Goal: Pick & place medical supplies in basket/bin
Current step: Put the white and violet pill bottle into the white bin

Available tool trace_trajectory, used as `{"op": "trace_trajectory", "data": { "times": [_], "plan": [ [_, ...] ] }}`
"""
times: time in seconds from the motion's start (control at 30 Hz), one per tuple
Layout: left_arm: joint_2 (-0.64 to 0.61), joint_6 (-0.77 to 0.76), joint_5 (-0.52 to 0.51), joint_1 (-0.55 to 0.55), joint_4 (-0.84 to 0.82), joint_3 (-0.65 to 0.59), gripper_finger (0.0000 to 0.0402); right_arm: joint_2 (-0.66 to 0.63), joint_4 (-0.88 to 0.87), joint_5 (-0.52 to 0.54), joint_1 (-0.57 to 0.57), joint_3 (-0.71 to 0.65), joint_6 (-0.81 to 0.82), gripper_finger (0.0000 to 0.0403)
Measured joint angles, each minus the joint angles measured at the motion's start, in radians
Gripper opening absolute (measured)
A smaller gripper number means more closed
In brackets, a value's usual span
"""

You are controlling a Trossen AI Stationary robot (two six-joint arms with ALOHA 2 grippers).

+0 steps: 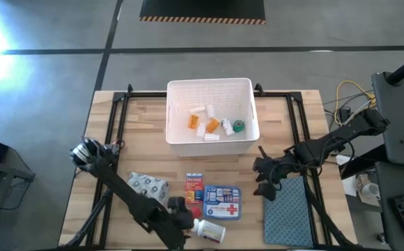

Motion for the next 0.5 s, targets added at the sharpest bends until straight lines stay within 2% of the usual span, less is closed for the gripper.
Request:
{"op": "trace_trajectory", "data": {
  "times": [0.07, 0.13, 0.33, 0.5],
  "plan": [
    [0.061, 0.040, 0.002, 0.004, -0.160, 0.094, 0.0280, 0.000, 0.006, 0.009, 0.000, 0.000, 0.021, 0.0328],
    [0.111, 0.101, 0.001, 0.008, -0.254, 0.167, 0.0280, 0.000, 0.017, 0.011, 0.000, 0.000, 0.023, 0.0328],
    [0.239, 0.336, -0.012, 0.007, -0.245, 0.273, 0.0280, 0.000, 0.018, 0.012, 0.000, 0.000, 0.051, 0.0328],
    [0.259, 0.380, -0.013, 0.007, -0.201, 0.254, 0.0280, 0.000, 0.015, 0.012, 0.000, 0.000, 0.062, 0.0328]
  ]
}}
